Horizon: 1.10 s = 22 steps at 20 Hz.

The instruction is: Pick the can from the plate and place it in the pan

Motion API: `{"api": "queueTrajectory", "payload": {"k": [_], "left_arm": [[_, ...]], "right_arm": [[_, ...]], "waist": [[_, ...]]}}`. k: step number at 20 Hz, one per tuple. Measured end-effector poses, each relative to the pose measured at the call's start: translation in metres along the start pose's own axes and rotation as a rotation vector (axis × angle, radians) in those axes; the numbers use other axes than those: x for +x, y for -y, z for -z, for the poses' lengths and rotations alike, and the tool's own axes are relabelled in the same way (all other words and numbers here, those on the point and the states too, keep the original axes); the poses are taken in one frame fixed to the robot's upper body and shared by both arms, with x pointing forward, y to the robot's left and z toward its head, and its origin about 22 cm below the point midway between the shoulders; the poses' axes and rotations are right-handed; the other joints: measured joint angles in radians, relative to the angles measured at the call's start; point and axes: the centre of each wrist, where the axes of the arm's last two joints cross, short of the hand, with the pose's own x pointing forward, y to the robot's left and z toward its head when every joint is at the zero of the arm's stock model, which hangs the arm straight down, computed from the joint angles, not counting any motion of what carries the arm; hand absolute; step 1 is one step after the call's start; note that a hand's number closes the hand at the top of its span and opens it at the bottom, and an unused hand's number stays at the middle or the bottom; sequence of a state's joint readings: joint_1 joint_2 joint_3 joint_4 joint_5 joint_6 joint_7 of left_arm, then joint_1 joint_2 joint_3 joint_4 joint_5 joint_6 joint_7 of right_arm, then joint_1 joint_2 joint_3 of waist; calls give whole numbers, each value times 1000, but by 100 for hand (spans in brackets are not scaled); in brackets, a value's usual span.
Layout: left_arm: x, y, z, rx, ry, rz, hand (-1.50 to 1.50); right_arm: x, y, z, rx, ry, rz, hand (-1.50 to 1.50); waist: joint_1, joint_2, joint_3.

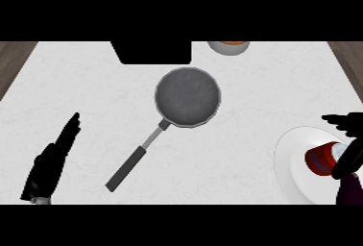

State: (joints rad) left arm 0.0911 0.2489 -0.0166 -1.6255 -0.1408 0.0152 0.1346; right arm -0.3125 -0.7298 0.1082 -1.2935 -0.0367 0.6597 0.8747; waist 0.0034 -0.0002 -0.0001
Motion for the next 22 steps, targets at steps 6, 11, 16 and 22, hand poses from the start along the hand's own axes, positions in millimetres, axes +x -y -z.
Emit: {"api": "queueTrajectory", "payload": {"k": [6,11,16,22], "left_arm": [[2,1,5,7,1,7,0],[5,5,0,4,-2,1,0],[8,9,4,8,0,3,0],[4,0,3,5,-2,4,0]], "right_arm": [[-8,-11,17,24,-37,-19,-150],[-14,-17,26,27,-55,-24,-150],[-17,-24,34,29,-56,-17,150],[-17,-32,41,-1,-17,32,150]], "waist": [[0,0,0],[0,0,0],[-1,0,0],[-1,-3,-6]]}}
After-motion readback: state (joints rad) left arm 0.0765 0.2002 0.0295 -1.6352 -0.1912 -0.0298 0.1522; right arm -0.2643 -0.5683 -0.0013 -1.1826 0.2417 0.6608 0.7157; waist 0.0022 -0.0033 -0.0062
